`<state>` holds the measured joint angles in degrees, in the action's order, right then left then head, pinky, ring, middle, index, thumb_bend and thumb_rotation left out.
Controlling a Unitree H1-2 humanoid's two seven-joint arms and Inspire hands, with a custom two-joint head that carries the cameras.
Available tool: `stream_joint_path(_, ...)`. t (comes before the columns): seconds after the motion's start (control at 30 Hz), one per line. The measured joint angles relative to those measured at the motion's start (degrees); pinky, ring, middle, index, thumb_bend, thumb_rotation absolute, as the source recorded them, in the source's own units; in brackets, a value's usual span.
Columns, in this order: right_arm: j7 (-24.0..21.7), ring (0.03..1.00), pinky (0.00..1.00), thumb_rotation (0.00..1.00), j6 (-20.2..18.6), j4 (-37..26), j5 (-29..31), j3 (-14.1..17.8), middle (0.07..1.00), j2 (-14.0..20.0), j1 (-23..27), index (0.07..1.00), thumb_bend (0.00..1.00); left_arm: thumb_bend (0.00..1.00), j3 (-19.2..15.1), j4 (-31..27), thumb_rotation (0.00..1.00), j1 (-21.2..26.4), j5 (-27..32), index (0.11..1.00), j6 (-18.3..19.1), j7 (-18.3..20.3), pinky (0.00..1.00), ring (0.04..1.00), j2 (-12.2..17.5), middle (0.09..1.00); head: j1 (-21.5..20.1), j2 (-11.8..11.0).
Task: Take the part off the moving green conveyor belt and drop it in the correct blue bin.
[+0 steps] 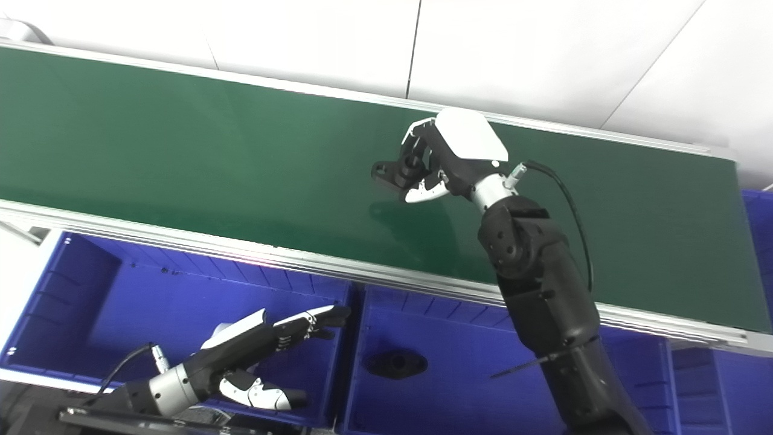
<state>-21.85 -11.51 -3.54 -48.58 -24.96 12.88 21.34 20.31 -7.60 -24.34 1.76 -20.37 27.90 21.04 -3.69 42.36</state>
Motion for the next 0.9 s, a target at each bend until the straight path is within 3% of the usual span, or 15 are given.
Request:
stream_joint_path(0.27,-4.8,0.430,0.30,0.00,-2.4,-6.8,-1.8,0.0,0.543,0.4,-0.8,0.536,0.49,0.33,0.0,-0.2,0.39,0.7,0.0,0.955,0.8,0.0,0.90,0.949,0.1,0.978,-0.7,0.2)
stream_joint_path(0.3,-5.1,0.427,0.30,0.00,-2.5,-7.3,-1.9,0.1,0.540,0.4,-1.2,0.540,0.49,0.32,0.0,-0.2,0.38,0.8,0.0,0.954,0.8,0.1,0.90,0.949,0.1,0.977,-1.4,1.2)
stream_joint_path(0.53,-9.0,0.412,0.31,0.00,-5.5,-15.1,-2.7,1.2,0.508,0.7,-5.3,0.555,0.49,0.32,-0.3,-1.3,0.43,1.2,1.7,0.961,1.1,1.1,0.92,0.962,0.8,0.986,-3.0,2.4)
stream_joint_path(0.63,-10.1,0.413,0.31,0.00,-5.9,-18.8,-3.3,1.7,0.508,0.7,-6.8,0.554,0.49,0.28,-0.4,-0.8,0.42,1.7,2.2,0.967,1.1,1.3,0.93,0.970,0.9,0.991,-2.7,2.4)
stream_joint_path(0.9,-14.0,0.424,0.34,0.00,-5.9,-27.3,-4.3,3.0,0.500,1.5,-14.4,0.537,0.50,0.31,-0.5,0.1,0.46,2.3,2.7,0.963,1.0,2.0,0.93,0.972,1.0,0.991,-2.1,2.6)
